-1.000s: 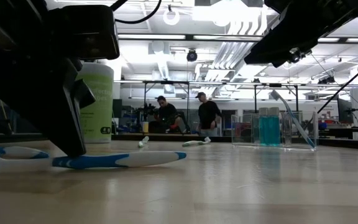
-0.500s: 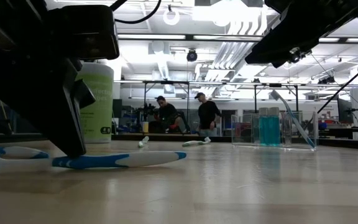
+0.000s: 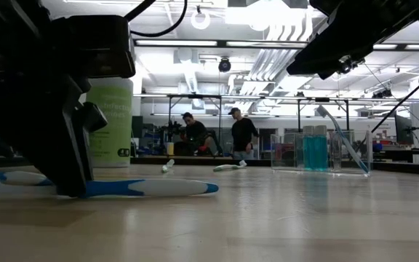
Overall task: Pick & Place toothbrushing station
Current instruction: Put the right blue toothbrush into the right of the transparent organizer
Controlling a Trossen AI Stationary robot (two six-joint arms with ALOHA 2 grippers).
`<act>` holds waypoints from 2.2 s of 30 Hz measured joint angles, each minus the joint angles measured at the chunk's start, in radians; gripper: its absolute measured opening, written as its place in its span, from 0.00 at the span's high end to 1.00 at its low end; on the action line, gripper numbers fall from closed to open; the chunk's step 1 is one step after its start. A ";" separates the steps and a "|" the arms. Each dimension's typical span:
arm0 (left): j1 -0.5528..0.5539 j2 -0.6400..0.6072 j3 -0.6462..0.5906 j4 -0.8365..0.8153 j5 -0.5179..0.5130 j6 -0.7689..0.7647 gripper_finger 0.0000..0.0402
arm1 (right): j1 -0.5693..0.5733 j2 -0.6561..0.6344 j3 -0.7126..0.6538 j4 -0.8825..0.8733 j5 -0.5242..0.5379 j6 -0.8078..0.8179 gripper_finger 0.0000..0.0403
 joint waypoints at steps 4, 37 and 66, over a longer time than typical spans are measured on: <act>0.000 0.010 0.001 0.000 -0.002 -0.023 0.83 | 0.000 0.000 0.000 0.000 0.000 0.000 0.65; 0.029 0.080 0.003 -0.006 0.000 -0.070 0.98 | 0.000 0.000 0.000 0.000 0.001 0.000 0.65; 0.025 0.080 0.067 -0.017 -0.026 0.152 0.99 | 0.000 0.000 0.000 0.000 -0.006 0.000 0.65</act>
